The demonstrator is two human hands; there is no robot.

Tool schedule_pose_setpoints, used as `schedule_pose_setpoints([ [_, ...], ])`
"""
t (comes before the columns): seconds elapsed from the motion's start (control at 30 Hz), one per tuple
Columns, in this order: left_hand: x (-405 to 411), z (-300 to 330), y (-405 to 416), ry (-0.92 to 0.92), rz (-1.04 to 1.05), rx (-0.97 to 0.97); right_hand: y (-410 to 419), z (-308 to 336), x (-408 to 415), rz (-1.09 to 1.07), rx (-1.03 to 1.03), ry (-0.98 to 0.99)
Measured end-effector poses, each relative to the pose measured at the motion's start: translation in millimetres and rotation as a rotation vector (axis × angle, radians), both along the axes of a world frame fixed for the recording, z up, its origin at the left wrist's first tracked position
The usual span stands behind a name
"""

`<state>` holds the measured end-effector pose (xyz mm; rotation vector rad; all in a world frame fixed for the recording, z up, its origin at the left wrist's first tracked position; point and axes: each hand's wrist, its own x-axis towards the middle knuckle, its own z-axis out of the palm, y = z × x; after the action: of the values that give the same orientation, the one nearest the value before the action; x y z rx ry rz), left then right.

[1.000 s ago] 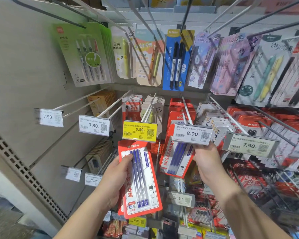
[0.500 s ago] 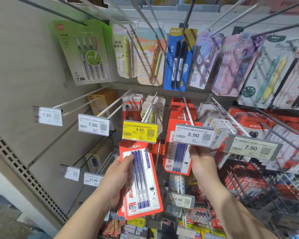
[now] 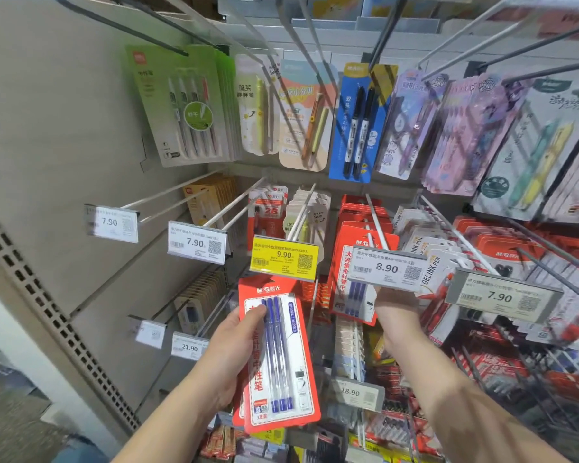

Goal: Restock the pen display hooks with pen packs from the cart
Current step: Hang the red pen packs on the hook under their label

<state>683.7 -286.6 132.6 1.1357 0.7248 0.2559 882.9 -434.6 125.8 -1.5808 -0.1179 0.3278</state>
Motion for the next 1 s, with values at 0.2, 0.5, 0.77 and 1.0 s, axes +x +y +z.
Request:
schedule_pose_setpoints([
  [0.2, -2.5, -7.1, 2.0, -0.005, -0.01, -0.008, 0.8, -5.2, -24.7, -0.056, -0.119, 0.043],
  [0.5, 6.0, -12.6, -7.6, -0.022, -0.07, 0.014, -2.8, -10.9, -69.8, 0.134, -0.087, 0.192],
  [0.77, 12.5, -9.7, -19.4, -0.082, -0.162, 0.018, -5.4, -2.7, -74.3, 0.247, -0.086, -0.024],
  [1.0, 15.9, -14.5, -23.5, -0.09, -0.178, 0.062, -13.5, 1.5, -69.9, 0.218, -0.075, -0.013],
])
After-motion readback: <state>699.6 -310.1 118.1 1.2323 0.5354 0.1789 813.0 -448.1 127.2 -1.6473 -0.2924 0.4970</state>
